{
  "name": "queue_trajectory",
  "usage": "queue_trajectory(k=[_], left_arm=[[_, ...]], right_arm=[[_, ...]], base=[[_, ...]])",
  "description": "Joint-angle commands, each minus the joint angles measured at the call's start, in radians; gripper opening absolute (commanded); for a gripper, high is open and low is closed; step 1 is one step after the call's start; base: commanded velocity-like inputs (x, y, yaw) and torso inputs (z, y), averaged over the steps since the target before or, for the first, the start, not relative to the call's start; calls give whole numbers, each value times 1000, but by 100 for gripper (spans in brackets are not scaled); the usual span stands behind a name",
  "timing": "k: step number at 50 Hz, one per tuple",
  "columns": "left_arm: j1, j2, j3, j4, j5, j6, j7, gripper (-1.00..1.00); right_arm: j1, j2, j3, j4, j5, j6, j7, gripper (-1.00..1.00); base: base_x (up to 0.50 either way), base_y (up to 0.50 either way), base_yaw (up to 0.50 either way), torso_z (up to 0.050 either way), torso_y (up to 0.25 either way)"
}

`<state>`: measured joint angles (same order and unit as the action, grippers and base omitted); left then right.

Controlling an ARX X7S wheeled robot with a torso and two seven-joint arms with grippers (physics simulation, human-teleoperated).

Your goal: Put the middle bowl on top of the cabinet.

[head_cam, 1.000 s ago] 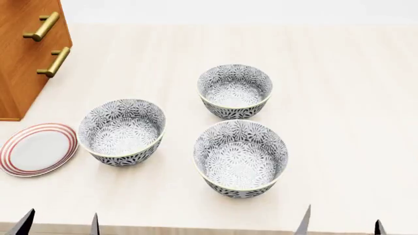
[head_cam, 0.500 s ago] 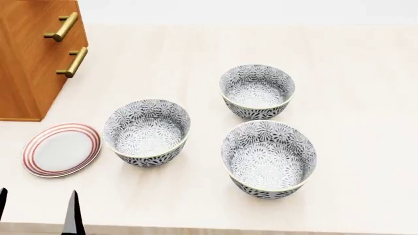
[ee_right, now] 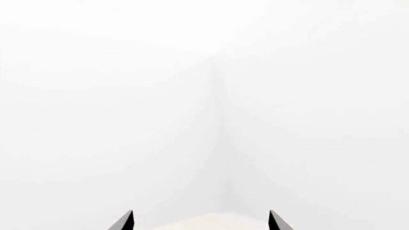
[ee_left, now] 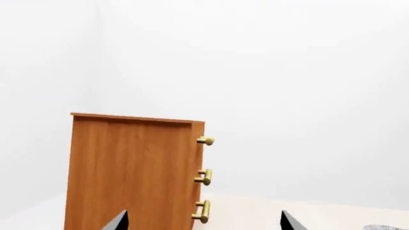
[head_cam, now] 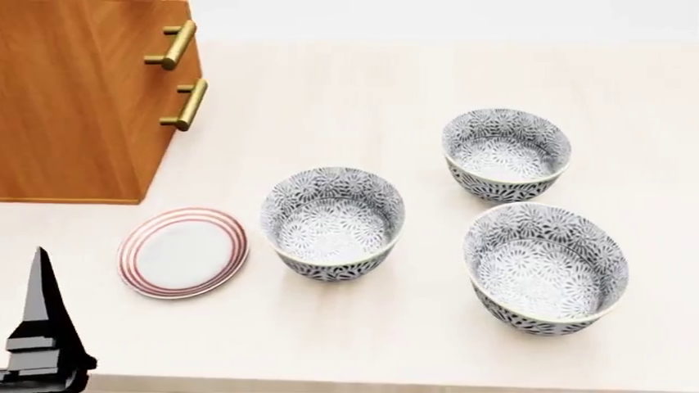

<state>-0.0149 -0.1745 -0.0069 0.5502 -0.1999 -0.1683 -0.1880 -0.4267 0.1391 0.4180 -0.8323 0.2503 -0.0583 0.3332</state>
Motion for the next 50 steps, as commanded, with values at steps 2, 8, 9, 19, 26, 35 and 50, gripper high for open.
queue_trajectory(k=[2,8,9,19,26,35,50], left_arm=[[-38,-12,-59,58,-57,-52,-37,100],[-33,-17,-57,69,-56,-52,-44,100],[-33,-18,-57,70,-58,-52,-44,100],[-37,-22,-49,48,-56,-44,-49,100],[-40,-24,-37,32,-52,-34,-50,100],[-15,-36,-52,111,-98,-75,-63,100],[-18,-45,-57,113,-118,-76,-72,100]], right_arm=[[-26,16,15,-38,-6,16,22,100],[-29,23,29,-34,12,7,25,100],[-29,24,29,-32,14,5,26,100],[-14,30,16,-28,10,34,48,100],[-17,34,30,-37,42,45,63,100],[-63,26,81,-60,80,0,66,100],[-60,42,57,-61,52,3,69,100]], base=[[0,500,0,0,0],[0,500,0,0,0],[0,500,0,0,0],[0,250,0,0,0],[0,0,0,0,0],[372,-135,0,0,0],[126,0,0,0,0]])
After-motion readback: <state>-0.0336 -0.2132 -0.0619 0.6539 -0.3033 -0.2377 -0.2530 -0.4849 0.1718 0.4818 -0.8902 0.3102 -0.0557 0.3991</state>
